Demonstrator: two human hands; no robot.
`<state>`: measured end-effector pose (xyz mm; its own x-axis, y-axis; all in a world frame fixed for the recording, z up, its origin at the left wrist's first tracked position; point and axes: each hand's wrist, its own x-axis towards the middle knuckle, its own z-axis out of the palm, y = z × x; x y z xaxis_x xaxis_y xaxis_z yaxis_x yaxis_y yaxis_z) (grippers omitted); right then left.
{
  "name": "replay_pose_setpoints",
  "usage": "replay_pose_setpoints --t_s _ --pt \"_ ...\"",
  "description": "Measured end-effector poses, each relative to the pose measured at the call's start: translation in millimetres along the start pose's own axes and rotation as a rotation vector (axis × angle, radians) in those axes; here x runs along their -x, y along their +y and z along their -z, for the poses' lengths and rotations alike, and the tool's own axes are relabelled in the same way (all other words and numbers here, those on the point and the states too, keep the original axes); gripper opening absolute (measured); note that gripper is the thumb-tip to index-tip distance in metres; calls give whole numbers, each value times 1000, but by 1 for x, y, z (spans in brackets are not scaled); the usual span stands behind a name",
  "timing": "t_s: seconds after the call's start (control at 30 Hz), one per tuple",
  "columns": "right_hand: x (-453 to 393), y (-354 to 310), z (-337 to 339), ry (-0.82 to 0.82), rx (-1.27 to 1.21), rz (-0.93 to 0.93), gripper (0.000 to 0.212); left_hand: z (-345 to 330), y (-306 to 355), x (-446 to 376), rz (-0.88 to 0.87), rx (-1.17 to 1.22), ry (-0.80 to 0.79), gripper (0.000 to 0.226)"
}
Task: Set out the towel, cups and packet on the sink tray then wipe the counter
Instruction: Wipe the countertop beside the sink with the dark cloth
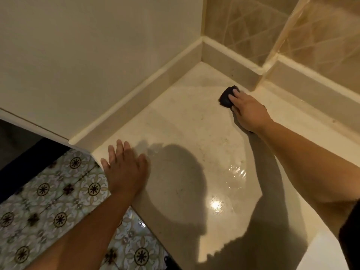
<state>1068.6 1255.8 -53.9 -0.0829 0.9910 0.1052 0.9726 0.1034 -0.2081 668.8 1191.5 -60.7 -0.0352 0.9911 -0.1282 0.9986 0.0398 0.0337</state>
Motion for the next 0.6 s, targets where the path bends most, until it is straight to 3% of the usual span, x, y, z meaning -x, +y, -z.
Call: replay_pose_setpoints --t_s 0.17,0.3,0.4,0.5,0.6 --pt "90 -112 -9 4 -201 168 44 -1 -1 -1 6 41 -13 65" --pt "198 -214 -27 -11 -355 298 34 -1 0 0 9 93 20 69" --pt "254 -264 -41 -53 -425 322 36 -3 -1 2 -4 129 36 69" --pt "286 -300 -48 -56 -480 341 35 -6 -5 -3 17 83 -49 73" --pt "307 -328 -45 -194 -824 214 37 -7 -6 -3 6 92 -48 73"
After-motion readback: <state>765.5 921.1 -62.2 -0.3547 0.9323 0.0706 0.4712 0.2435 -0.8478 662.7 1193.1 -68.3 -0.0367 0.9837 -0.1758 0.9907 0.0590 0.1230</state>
